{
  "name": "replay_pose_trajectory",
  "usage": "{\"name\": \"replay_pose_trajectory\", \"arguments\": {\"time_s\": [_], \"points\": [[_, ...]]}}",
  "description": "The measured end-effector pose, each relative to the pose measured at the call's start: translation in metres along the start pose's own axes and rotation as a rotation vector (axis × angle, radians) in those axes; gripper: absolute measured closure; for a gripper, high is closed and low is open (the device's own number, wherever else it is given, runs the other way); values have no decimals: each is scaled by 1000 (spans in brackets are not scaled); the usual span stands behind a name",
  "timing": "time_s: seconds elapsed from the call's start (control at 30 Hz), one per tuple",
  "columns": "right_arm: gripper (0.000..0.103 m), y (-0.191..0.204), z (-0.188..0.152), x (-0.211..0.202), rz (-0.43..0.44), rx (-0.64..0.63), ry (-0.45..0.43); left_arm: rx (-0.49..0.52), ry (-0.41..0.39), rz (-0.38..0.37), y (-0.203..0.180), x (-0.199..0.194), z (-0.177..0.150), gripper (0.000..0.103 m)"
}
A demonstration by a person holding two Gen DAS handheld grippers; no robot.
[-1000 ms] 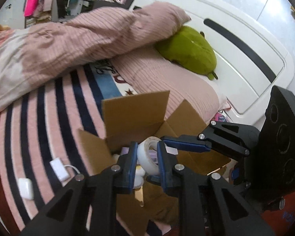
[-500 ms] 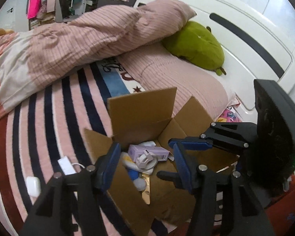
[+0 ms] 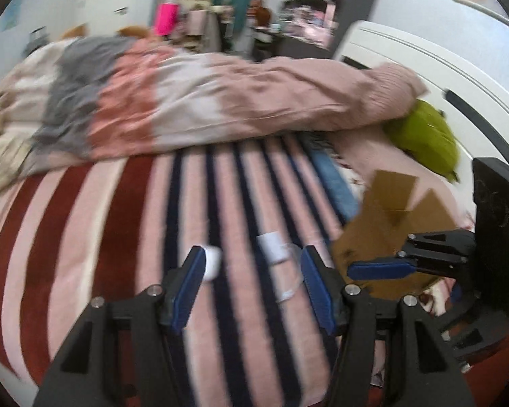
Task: Organize rigid objects
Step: 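Grasp the white earbud case with the right gripper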
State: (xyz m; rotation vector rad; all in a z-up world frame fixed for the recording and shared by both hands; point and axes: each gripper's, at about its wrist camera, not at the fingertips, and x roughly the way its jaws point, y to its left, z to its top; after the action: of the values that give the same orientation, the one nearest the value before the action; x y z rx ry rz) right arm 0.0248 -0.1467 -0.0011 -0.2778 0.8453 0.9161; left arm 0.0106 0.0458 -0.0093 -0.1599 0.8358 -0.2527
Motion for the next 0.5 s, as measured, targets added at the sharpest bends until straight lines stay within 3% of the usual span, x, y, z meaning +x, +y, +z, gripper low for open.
{"name": "replay_pose_trajectory", "arguments": {"time_s": [0.1, 0.23, 0.5], "points": [[63, 21, 5, 39, 44, -11, 41, -51, 8, 54, 37, 2, -21, 48], [45, 24, 2, 93, 42, 29, 90, -108, 39, 95, 75, 12, -45, 48], [44, -15, -1, 179, -128, 110, 72, -181, 67, 76, 111, 25, -68, 48]]}}
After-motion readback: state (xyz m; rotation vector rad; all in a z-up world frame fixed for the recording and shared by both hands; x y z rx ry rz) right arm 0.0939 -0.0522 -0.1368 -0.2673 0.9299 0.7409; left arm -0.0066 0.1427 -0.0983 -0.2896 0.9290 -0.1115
